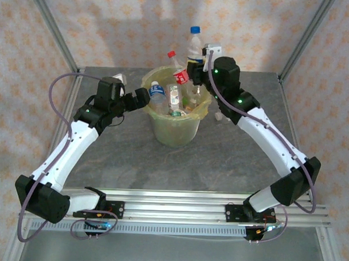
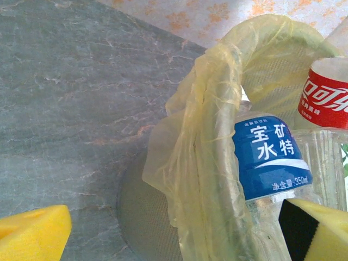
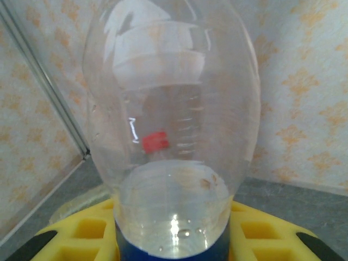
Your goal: Put the plastic bottles in the bin
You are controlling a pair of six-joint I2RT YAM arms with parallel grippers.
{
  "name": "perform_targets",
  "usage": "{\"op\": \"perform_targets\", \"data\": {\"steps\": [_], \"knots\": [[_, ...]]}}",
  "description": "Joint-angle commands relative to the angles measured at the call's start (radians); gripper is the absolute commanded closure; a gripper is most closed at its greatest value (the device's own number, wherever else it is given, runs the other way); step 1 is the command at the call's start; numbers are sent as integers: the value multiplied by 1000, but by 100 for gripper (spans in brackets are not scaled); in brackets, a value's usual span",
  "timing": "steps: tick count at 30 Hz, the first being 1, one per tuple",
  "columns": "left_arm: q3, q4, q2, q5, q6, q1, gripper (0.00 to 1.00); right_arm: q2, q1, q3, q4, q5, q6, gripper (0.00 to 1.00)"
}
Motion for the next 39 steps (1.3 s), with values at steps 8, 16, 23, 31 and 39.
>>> {"op": "perform_targets", "data": {"steps": [8, 16, 23, 31, 39], "knots": [[40, 22, 17, -4, -18, -8, 0, 17, 31, -120, 53, -46, -19, 77], [43, 25, 27, -5, -26, -9, 0, 1, 34, -233, 38, -23, -88, 77], [47, 19, 27, -10, -28, -10, 0, 38, 34, -267, 41, -4, -106, 77], [57, 9, 27, -20, -19, -11, 0, 15, 70, -318, 27, 63, -168, 73], [60, 6, 27, -26, -15, -10, 0, 91, 87, -255, -80, 166, -243, 72]]}}
